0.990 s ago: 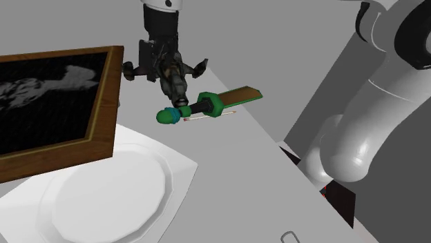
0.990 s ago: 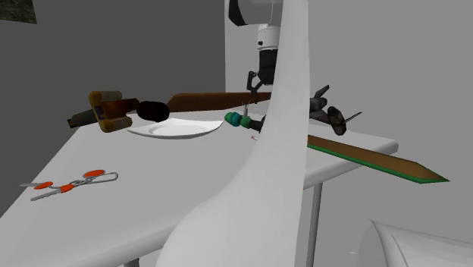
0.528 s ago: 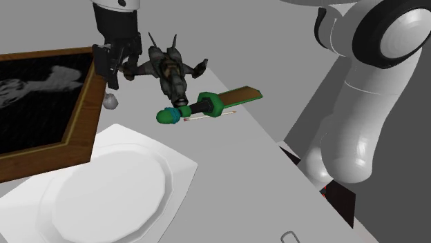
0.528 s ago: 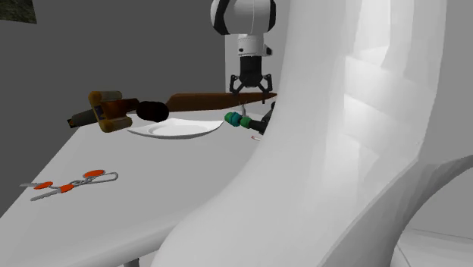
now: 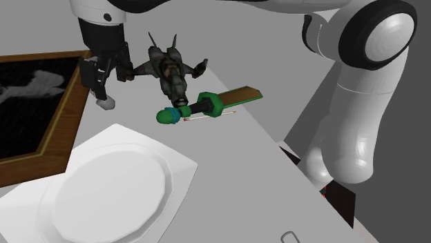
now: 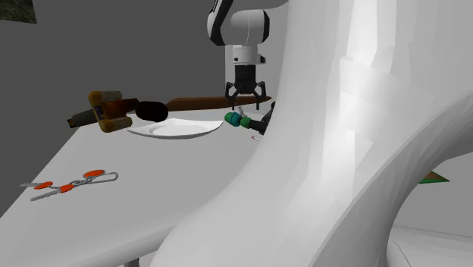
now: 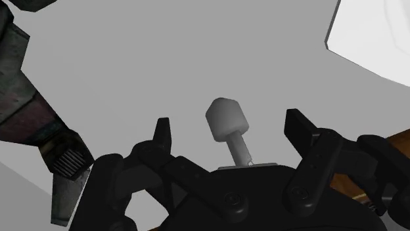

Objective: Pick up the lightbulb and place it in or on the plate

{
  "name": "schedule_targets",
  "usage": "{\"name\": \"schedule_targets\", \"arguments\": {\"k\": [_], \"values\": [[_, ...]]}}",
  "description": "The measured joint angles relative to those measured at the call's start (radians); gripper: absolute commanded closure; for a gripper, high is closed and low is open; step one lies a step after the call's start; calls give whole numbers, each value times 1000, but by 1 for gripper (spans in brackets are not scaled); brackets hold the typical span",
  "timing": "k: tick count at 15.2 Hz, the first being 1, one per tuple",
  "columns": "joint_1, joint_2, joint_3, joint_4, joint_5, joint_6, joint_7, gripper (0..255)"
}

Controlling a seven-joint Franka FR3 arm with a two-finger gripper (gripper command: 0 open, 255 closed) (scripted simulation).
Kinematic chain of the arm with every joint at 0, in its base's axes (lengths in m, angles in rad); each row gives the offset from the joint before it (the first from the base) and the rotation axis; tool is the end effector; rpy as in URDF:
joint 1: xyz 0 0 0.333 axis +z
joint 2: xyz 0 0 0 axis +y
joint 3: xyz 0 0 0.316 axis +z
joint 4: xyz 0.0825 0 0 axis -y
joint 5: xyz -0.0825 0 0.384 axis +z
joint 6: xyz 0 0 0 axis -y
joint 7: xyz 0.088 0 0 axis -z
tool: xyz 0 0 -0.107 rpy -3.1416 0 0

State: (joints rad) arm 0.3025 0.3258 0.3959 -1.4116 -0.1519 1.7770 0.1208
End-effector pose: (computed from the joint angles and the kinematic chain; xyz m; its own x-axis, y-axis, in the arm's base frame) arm 0.5369 0.3847 0.5337 0.8336 0.5483 0.0670 0.5484 -0.8360 0.0187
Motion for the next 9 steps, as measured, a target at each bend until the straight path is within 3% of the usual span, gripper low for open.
{"name": "schedule_targets", "arguments": {"k": [8,9], "values": [[-3,4,-2,-35,-2,34,1,0],[-3,4,-2,-35,-2,34,1,255]]}}
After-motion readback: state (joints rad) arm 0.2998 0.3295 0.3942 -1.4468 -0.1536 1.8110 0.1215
